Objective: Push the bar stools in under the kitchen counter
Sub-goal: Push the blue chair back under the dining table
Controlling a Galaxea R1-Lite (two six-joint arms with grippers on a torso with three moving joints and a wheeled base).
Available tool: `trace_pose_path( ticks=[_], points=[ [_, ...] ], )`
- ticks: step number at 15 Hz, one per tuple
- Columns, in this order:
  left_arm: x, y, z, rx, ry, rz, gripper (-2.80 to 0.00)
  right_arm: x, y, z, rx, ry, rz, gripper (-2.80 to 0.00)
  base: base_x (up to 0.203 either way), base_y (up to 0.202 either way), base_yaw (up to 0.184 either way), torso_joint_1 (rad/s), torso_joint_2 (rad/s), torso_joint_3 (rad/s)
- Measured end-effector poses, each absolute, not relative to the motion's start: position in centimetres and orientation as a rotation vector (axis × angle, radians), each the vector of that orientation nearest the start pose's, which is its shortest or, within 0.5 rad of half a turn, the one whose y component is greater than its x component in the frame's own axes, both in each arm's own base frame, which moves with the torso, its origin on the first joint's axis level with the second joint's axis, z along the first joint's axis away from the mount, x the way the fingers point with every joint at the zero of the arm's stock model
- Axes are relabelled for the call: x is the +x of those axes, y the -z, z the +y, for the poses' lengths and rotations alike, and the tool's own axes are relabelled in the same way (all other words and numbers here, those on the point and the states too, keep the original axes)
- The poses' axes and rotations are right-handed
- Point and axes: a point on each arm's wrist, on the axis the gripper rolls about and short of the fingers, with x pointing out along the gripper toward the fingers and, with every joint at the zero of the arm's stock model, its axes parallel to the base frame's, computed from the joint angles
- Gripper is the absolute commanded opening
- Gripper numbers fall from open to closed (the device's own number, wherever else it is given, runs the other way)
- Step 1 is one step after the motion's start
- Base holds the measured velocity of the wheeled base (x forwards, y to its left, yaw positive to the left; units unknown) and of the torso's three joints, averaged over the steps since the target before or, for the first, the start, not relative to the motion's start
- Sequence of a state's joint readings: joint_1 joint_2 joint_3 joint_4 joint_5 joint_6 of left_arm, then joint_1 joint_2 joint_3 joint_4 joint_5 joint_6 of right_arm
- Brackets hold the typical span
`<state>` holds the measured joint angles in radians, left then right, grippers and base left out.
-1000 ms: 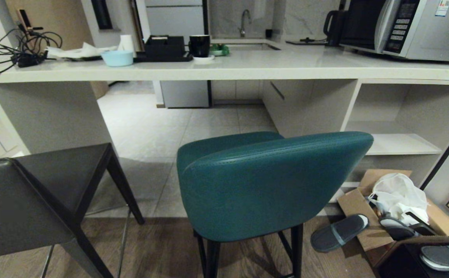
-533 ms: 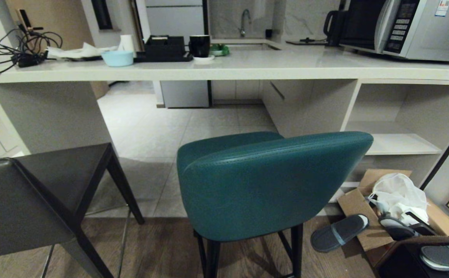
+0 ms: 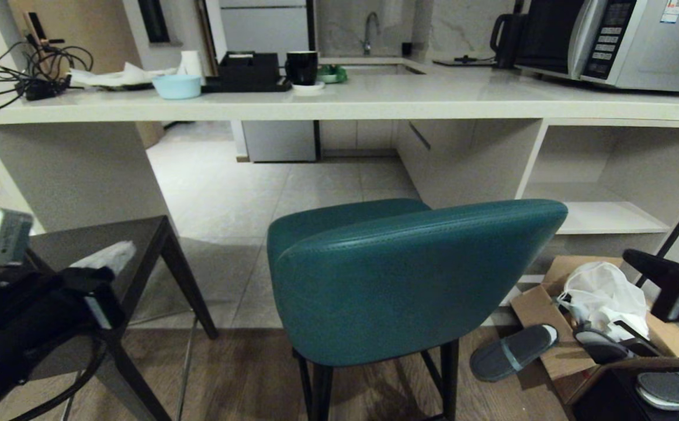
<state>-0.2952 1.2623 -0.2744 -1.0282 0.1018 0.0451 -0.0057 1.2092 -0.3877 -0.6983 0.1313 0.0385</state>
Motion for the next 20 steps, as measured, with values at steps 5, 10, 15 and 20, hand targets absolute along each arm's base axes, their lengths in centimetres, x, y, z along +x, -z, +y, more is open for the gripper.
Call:
trace_pose_path(
  ticks=[5,10,15,20],
  points=[
    [17.2,-17.2,-12.9,-0.031,0.244,-0.025,-2.80,26.7,-17.4,0.2,0.062,-0.127,0.071,-2.80,0.000,0.000,0.000,0.000,0.00,0.000],
    [16.6,-14.9,-14.7,-0.001,0.187,0.083,-2.80,31.7,-15.3,2.4,0.058,-0.143,0.072,-2.80,0.000,0.000,0.000,0.000,0.00,0.000],
    [16.5,-14.8,-15.6,0.003,0.219,0.093,-2.80,33.6,-14.3,5.3,0.054,-0.172,0.081,-2.80,0.000,0.000,0.000,0.000,0.00,0.000],
    [17.8,-14.8,-17.2,-0.017,0.222,0.097,-2.80,33.5,-14.0,5.8,0.051,-0.182,0.096,-2.80,0.000,0.000,0.000,0.000,0.00,0.000]
  ],
)
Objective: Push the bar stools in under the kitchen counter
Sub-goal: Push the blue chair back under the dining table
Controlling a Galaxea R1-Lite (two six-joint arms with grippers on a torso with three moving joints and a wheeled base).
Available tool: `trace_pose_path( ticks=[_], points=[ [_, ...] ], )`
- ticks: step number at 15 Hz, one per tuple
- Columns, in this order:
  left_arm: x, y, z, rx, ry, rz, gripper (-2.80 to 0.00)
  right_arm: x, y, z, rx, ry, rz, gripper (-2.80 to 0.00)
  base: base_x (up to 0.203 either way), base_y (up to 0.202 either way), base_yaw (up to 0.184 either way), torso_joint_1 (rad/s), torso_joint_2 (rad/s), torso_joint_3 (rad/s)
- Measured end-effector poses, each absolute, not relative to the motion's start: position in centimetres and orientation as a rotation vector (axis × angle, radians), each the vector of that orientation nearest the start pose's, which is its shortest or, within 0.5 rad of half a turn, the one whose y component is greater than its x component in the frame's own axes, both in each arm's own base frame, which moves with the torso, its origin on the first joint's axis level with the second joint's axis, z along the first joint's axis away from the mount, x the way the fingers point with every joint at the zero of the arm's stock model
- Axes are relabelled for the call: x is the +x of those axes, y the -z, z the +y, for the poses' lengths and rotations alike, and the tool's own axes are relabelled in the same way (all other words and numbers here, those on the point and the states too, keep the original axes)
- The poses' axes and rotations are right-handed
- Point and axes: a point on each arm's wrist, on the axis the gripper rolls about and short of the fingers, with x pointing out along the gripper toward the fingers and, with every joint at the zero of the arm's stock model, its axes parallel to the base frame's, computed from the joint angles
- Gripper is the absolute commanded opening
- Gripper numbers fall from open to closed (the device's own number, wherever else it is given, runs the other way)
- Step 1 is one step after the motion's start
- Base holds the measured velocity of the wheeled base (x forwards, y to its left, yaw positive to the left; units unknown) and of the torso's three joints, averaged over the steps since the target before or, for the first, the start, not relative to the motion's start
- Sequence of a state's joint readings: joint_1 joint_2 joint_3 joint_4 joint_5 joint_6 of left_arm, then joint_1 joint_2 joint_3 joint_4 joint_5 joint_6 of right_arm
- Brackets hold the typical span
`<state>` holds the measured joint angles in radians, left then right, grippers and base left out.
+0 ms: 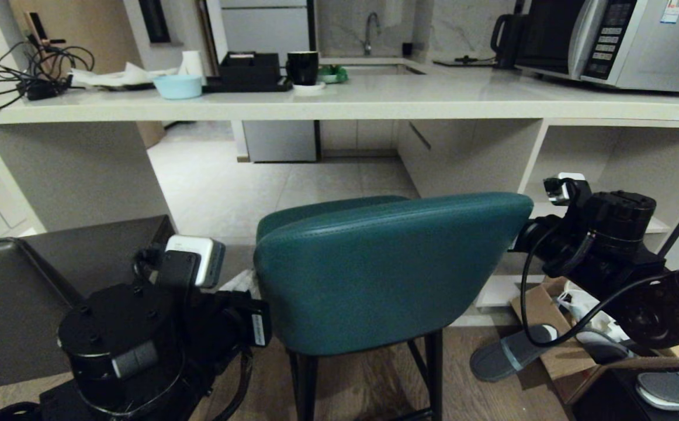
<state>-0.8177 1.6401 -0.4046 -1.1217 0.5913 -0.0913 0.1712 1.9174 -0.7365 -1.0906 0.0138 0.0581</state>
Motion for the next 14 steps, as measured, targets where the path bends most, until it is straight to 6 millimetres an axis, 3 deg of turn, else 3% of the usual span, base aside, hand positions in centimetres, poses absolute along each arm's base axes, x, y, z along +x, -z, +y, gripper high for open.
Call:
trace_pose_path(
  ticks=[5,8,11,14],
  points=[
    [20.2,-15.9,-18.9,-0.017,0.209,0.095,-2.80,33.2,-14.0,5.9,0.050,-0.185,0.098,-2.80,0.000,0.000,0.000,0.000,0.00,0.000],
    [21.7,-15.8,-18.1,-0.024,0.185,0.093,-2.80,32.1,-14.1,6.5,0.048,-0.211,0.103,-2.80,0.000,0.000,0.000,0.000,0.00,0.000],
    [23.7,-15.7,-17.0,-0.027,0.114,0.085,-2.80,30.0,-13.8,8.7,0.037,-0.299,0.131,-2.80,0.000,0.000,0.000,0.000,0.00,0.000],
    [24.6,-16.0,-17.2,-0.006,0.097,0.073,-2.80,29.2,-13.9,9.3,0.010,-0.325,0.124,-2.80,0.000,0.000,0.000,0.000,0.00,0.000]
  ],
)
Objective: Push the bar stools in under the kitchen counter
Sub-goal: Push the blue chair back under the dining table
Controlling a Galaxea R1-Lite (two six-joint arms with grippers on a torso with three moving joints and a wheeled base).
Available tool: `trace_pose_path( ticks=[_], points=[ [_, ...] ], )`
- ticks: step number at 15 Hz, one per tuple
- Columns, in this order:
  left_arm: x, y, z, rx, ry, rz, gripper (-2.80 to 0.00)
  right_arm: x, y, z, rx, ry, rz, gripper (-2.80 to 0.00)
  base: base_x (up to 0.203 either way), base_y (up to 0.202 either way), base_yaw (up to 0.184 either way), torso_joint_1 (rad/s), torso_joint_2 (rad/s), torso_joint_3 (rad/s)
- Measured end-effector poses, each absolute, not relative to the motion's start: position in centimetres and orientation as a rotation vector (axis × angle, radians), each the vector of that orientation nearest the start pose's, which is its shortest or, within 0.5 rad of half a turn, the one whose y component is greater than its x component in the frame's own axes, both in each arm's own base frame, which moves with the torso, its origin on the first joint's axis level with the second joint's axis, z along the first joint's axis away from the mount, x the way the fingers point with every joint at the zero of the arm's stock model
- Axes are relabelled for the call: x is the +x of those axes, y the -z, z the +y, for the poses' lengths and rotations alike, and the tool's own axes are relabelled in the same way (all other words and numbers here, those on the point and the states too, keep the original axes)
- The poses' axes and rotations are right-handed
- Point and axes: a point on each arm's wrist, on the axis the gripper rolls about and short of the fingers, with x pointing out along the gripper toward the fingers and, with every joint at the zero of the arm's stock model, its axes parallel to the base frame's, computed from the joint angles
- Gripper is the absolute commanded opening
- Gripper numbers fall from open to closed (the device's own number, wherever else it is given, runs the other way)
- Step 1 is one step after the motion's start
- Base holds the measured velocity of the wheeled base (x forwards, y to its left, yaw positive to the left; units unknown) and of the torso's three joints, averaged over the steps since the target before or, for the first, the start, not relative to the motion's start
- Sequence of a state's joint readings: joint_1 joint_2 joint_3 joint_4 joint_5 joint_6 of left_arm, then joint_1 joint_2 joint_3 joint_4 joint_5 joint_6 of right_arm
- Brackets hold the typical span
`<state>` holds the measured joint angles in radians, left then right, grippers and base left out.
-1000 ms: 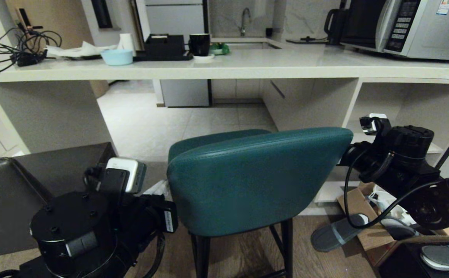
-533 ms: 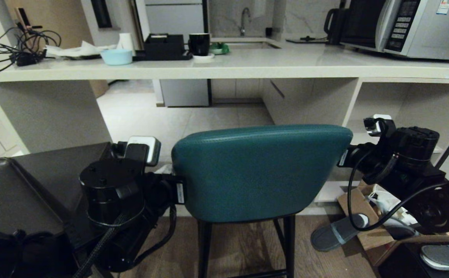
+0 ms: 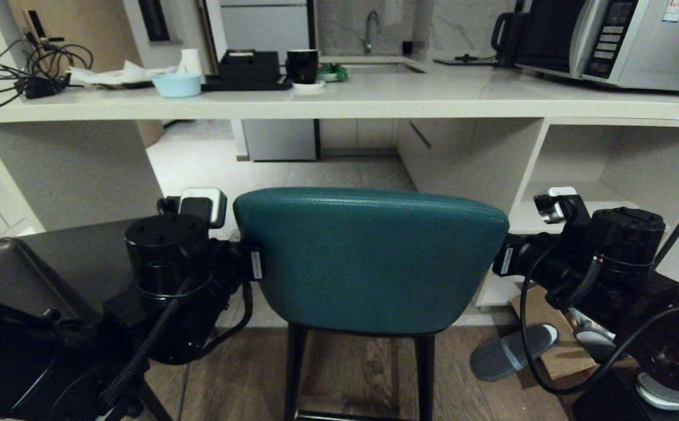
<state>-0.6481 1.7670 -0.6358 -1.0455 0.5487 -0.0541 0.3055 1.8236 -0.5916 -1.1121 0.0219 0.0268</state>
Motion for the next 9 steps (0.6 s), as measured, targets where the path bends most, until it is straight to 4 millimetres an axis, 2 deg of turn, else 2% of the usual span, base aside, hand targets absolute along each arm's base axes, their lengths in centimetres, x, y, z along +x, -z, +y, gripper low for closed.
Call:
trace_pose_path(
  ticks=[3,9],
  points=[
    [24.8,-15.8,-17.2,-0.006,0.100,0.072,-2.80,29.1,-13.8,9.3,0.007,-0.330,0.128,-2.80,0.000,0.000,0.000,0.000,0.00,0.000],
    [23.1,-14.8,-16.2,0.004,0.144,0.121,-2.80,29.8,-14.0,8.5,0.012,-0.256,0.116,-2.80,0.000,0.000,0.000,0.000,0.00,0.000]
  ],
)
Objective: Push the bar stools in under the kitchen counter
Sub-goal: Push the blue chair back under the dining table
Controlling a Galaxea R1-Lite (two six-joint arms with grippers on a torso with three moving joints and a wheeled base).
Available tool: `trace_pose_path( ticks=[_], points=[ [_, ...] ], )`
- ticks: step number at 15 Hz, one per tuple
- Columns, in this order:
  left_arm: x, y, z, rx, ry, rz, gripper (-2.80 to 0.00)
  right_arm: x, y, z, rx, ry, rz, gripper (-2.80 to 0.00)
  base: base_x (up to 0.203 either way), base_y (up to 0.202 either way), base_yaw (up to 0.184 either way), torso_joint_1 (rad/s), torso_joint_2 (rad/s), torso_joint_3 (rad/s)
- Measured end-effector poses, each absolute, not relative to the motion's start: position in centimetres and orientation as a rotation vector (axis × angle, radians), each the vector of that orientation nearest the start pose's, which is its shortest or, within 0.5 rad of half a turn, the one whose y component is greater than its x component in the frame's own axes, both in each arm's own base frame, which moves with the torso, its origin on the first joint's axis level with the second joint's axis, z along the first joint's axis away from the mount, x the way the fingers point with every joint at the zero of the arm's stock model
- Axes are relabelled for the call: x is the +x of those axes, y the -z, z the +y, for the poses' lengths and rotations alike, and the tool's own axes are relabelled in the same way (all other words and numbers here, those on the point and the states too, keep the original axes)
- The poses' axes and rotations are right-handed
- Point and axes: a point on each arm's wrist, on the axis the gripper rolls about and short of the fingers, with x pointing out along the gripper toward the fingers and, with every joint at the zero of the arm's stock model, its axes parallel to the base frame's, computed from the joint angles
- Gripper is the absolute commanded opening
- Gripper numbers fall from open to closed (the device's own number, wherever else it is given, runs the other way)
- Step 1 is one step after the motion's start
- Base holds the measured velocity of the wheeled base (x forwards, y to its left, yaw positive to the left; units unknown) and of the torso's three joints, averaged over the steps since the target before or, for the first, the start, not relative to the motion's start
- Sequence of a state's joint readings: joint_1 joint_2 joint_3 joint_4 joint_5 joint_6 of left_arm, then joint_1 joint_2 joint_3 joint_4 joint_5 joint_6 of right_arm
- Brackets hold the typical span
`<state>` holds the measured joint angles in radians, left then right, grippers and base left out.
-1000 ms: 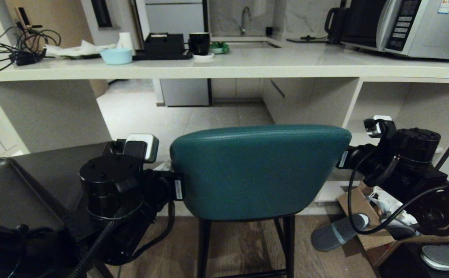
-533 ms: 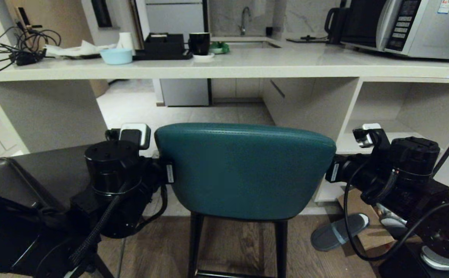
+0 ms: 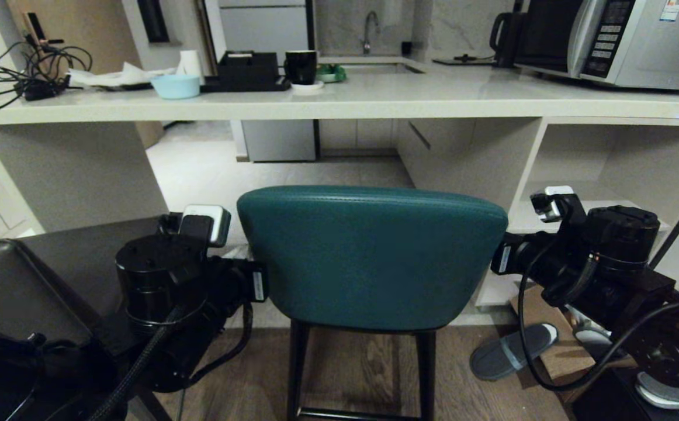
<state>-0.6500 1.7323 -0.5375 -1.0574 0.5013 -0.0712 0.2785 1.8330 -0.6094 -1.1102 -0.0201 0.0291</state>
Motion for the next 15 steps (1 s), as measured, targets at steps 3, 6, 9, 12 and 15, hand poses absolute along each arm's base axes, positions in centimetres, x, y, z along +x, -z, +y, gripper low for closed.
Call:
trace_pose_path(
  ticks=[3,6,9,12,15],
  points=[
    [23.1,-14.8,-15.4,-0.013,0.122,0.124,-2.80,29.8,-14.2,8.2,0.013,-0.242,0.108,-2.80,0.000,0.000,0.000,0.000,0.00,0.000],
    [23.0,-15.0,-14.1,-0.045,0.147,0.111,-2.80,29.8,-15.0,7.0,0.021,-0.200,0.080,-2.80,0.000,0.000,0.000,0.000,0.00,0.000],
    [23.0,-15.2,-12.7,-0.067,0.137,0.077,-2.80,29.0,-15.7,5.5,0.022,-0.157,0.069,-2.80,0.000,0.000,0.000,0.000,0.00,0.000],
    [21.3,-14.9,-11.8,-0.065,0.200,0.092,-2.80,26.6,-16.1,4.3,0.019,-0.130,0.122,-2.80,0.000,0.000,0.000,0.000,0.00,0.000],
    [19.5,-14.4,-11.8,-0.067,0.295,0.115,-2.80,22.3,-15.8,5.6,0.025,-0.219,0.225,-2.80,0.000,0.000,0.000,0.000,0.00,0.000]
  ],
)
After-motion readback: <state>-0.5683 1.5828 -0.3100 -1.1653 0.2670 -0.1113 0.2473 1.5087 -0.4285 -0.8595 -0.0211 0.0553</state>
